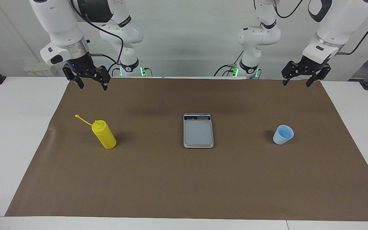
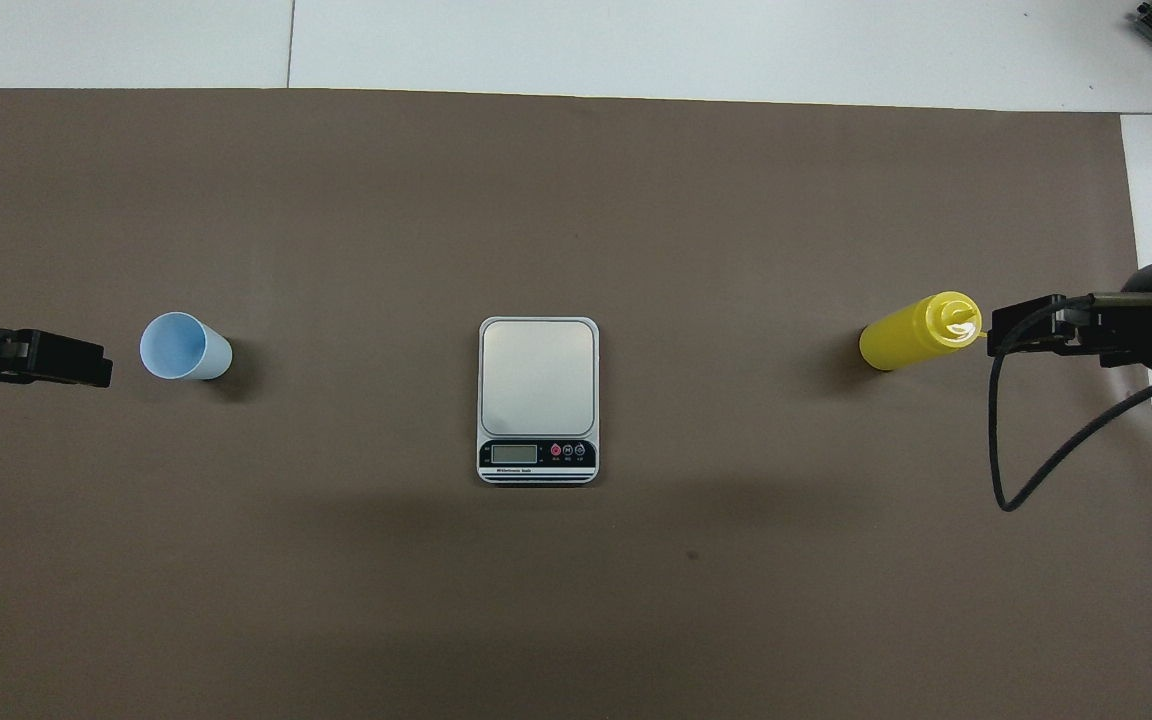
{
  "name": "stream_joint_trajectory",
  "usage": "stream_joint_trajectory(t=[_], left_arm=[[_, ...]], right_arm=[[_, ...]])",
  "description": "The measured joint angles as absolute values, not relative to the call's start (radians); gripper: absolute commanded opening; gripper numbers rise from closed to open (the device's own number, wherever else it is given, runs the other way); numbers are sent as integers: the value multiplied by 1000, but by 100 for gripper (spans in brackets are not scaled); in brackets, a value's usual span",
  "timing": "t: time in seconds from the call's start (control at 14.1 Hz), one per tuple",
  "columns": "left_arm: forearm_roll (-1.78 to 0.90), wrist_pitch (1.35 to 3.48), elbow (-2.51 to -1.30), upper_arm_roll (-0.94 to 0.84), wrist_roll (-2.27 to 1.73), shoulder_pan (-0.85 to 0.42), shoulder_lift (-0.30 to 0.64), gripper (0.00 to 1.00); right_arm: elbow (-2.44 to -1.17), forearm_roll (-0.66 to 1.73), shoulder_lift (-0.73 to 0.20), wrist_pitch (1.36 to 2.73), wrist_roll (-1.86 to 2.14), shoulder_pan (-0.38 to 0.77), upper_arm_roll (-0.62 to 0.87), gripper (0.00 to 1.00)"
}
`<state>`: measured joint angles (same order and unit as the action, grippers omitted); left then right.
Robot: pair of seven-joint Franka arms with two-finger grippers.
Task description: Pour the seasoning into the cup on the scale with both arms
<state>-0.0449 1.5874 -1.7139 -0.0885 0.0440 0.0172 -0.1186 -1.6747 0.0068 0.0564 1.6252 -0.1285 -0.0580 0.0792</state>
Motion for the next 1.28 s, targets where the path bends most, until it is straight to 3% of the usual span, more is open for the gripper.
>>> stream_joint_trajectory(t=[1.28], left_arm=[[-45,1634,-1710,-76,45,19,-117,100]], right_arm=[[-1675,7,56,1624,-128,-59,78,100]])
